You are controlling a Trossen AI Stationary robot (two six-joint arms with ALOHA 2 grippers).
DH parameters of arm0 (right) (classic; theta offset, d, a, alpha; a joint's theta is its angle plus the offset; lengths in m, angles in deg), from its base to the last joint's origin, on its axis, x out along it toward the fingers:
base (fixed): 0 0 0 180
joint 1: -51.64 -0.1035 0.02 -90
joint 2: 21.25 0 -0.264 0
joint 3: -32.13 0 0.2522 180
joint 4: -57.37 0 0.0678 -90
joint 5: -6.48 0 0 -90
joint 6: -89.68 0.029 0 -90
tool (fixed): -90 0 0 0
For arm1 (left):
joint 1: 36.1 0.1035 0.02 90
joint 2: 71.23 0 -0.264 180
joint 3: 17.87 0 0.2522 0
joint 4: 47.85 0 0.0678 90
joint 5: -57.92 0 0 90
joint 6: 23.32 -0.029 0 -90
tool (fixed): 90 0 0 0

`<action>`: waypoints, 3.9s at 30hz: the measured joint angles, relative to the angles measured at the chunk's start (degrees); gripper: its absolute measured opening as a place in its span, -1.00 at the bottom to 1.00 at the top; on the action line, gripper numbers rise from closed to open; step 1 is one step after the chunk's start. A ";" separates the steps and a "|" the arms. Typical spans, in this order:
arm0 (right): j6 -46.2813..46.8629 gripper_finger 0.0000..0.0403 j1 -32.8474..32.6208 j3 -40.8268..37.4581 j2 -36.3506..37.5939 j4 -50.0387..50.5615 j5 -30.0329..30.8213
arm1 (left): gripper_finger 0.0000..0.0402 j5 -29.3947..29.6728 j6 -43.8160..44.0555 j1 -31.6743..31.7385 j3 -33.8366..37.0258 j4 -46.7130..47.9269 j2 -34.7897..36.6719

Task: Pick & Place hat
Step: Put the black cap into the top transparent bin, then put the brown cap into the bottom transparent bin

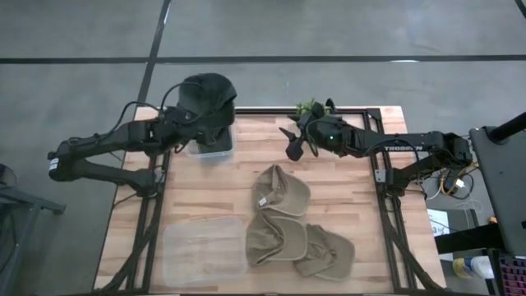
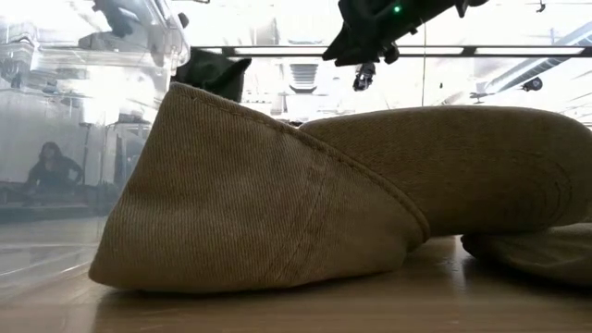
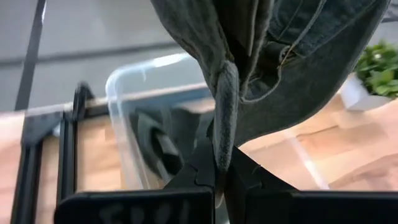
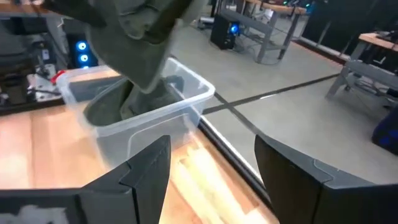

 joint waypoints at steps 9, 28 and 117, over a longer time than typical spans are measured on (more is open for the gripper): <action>0.16 0.13 -2.11 -1.15 0.00 0.62 -0.01 | -0.95 -15.94 1.43 9.78 0.00 1.81 -2.83; 1.06 0.12 -2.06 -2.79 0.00 0.80 0.01 | -0.92 -28.64 2.98 16.13 0.00 5.05 -7.08; 15.16 0.13 -2.44 -4.77 -17.61 33.88 -21.45 | -0.41 -20.41 -21.76 -0.20 -9.18 -23.56 -7.35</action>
